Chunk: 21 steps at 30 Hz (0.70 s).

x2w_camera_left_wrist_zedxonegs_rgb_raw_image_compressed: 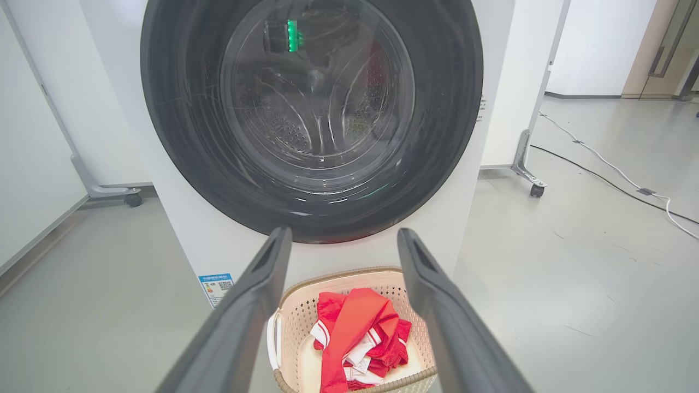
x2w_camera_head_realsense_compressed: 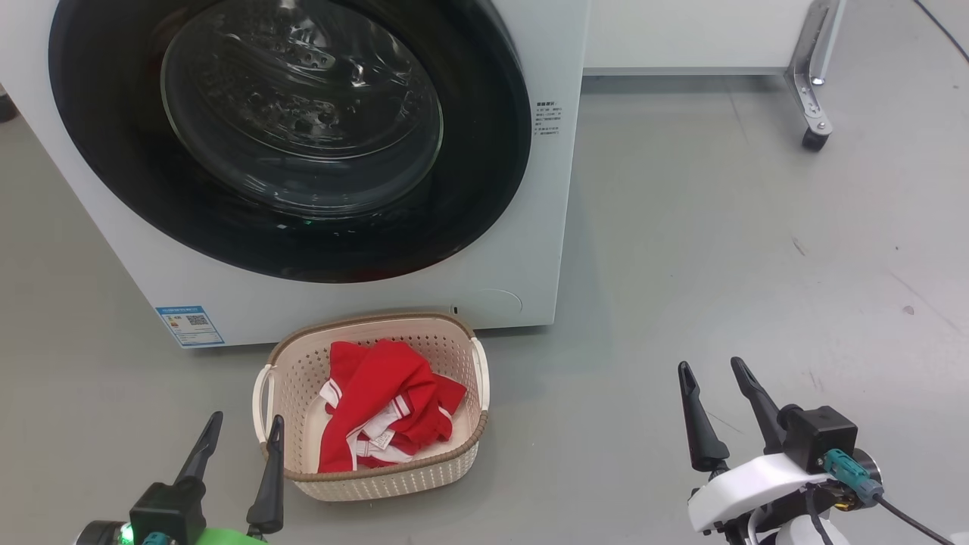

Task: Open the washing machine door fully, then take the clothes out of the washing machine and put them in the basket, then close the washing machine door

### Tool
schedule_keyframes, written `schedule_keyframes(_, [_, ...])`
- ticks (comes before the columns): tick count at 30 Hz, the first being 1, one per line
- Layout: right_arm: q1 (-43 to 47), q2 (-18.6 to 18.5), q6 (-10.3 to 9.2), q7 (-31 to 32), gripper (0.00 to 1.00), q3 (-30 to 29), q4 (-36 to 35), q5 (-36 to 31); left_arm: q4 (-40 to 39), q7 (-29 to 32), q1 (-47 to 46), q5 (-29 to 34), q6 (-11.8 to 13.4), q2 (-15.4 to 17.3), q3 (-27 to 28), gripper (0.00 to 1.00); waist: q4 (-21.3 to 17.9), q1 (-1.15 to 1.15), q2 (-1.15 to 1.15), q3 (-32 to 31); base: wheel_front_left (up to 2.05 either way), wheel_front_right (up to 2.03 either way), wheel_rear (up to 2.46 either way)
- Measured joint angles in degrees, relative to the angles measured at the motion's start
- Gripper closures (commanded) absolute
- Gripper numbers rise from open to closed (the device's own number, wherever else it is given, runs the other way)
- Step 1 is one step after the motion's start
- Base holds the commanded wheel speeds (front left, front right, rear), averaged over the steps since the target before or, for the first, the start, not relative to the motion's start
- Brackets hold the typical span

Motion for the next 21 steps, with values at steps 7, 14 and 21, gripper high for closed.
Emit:
schedule_keyframes(7, [0.1,0.0,-0.02,0.0,0.0,0.0,-0.9,-0.5,-0.5,0.0,0.1,0.0,0.3,0.0,0.0,0.0,-0.1,0.0,0.0,-0.1,0.0,0.0,0.0])
schedule_keyframes(14, [1.3,0.1,-0.13,0.0,0.0,0.0,-1.5,-0.6,-1.1,0.2,0.3,0.0,0.7,0.0,-0.1,0.0,-0.2,0.0,0.0,-0.1,0.0,0.0,0.0])
schedule_keyframes(21, [2.0,0.1,-0.53,0.0,0.0,0.0,-2.1,-1.5,-1.6,0.2,0.5,0.0,1.1,0.0,0.0,0.0,-0.2,0.0,0.0,0.0,0.0,0.0,0.0])
